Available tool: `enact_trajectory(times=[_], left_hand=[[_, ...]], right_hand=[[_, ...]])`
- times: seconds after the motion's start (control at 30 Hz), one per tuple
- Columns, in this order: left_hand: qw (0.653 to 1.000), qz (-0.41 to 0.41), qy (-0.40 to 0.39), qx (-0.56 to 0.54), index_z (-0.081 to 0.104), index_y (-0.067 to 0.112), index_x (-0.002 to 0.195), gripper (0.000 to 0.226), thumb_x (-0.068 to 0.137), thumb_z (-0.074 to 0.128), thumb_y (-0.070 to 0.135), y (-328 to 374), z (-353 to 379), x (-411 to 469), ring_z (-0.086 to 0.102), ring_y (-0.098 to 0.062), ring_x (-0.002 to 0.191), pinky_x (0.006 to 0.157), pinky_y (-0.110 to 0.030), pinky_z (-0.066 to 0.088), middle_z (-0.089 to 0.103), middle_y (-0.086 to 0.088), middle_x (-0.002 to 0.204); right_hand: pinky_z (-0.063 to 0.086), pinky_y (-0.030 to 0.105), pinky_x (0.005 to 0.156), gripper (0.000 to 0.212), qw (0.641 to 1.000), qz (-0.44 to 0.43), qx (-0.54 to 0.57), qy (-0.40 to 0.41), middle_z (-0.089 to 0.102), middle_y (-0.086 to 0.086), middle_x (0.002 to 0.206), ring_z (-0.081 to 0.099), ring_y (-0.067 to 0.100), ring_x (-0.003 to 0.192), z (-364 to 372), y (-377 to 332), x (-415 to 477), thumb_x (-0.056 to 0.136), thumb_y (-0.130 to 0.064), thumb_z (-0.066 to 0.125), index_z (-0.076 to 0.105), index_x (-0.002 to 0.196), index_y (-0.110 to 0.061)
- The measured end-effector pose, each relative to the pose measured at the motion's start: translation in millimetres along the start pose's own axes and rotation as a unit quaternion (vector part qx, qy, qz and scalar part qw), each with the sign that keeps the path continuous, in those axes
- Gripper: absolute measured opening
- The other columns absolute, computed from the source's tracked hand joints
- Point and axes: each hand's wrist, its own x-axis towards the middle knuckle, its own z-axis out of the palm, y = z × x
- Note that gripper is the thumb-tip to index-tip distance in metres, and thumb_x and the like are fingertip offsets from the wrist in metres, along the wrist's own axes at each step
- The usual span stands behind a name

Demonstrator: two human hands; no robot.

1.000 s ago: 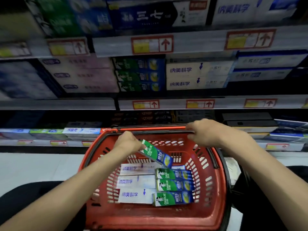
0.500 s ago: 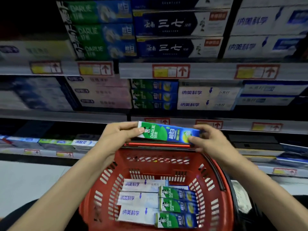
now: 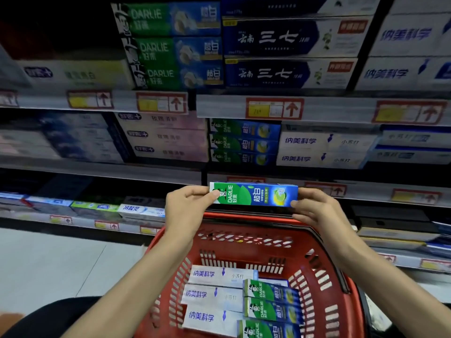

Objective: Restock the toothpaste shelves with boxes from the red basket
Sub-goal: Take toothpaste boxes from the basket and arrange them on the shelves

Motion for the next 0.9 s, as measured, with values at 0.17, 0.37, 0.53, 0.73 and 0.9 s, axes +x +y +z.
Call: enact_trajectory(times=[0.17, 0.37, 0.53, 0.73, 0.9], left_hand=[[0.999, 0.015, 0.012, 0.051, 0.081, 0.016, 0.092, 0.016, 0.078, 0.088, 0.019, -1, -6, 20, 0.077, -0.014, 0.086, 0.091, -0.041, 0.060, 0.080, 0.003, 0.085], [0.993, 0.042, 0.021, 0.106, 0.083, 0.029, 0.096, 0.027, 0.091, 0.068, 0.007, 8, -7, 48, 0.069, -0.010, 0.084, 0.086, -0.042, 0.061, 0.078, 0.017, 0.078], [0.995, 0.045, 0.019, 0.084, 0.077, 0.023, 0.120, 0.038, 0.093, 0.062, 0.002, 15, 9, 72, 0.062, -0.006, 0.080, 0.064, -0.016, 0.046, 0.076, 0.022, 0.088], [0.995, 0.032, 0.004, 0.093, 0.072, 0.015, 0.124, 0.035, 0.094, 0.062, 0.000, 11, 27, 92, 0.066, -0.005, 0.090, 0.081, -0.024, 0.051, 0.071, 0.016, 0.095], [0.989, 0.013, -0.023, 0.146, 0.061, 0.019, 0.140, 0.050, 0.094, 0.056, 0.000, 6, 31, 98, 0.050, 0.007, 0.072, 0.063, -0.016, 0.043, 0.067, 0.009, 0.118]], right_hand=[[0.042, 0.014, 0.086, 0.041, 0.994, -0.033, -0.086, -0.066, 0.074, -0.011, 0.113, 0.065, 0.000, 0.104, 19, -14, 6, 0.065, -0.029, 0.070, 0.076, 0.105, -0.040], [0.041, 0.022, 0.092, 0.045, 0.986, -0.062, -0.135, -0.081, 0.061, 0.001, 0.130, 0.060, 0.007, 0.111, 32, -36, 28, 0.072, -0.034, 0.068, 0.069, 0.118, -0.037], [0.034, 0.027, 0.103, 0.095, 0.991, -0.033, -0.115, -0.065, 0.055, 0.001, 0.140, 0.049, 0.015, 0.134, 32, -37, 53, 0.065, -0.036, 0.067, 0.042, 0.155, -0.015], [0.036, 0.032, 0.111, 0.096, 0.989, -0.028, -0.128, -0.075, 0.054, -0.005, 0.148, 0.047, 0.015, 0.140, 38, -31, 67, 0.065, -0.041, 0.070, 0.044, 0.154, -0.017], [0.034, 0.037, 0.115, 0.099, 0.991, -0.021, -0.123, -0.053, 0.052, -0.007, 0.150, 0.045, 0.016, 0.140, 38, -26, 75, 0.063, -0.047, 0.070, 0.044, 0.154, -0.018]])
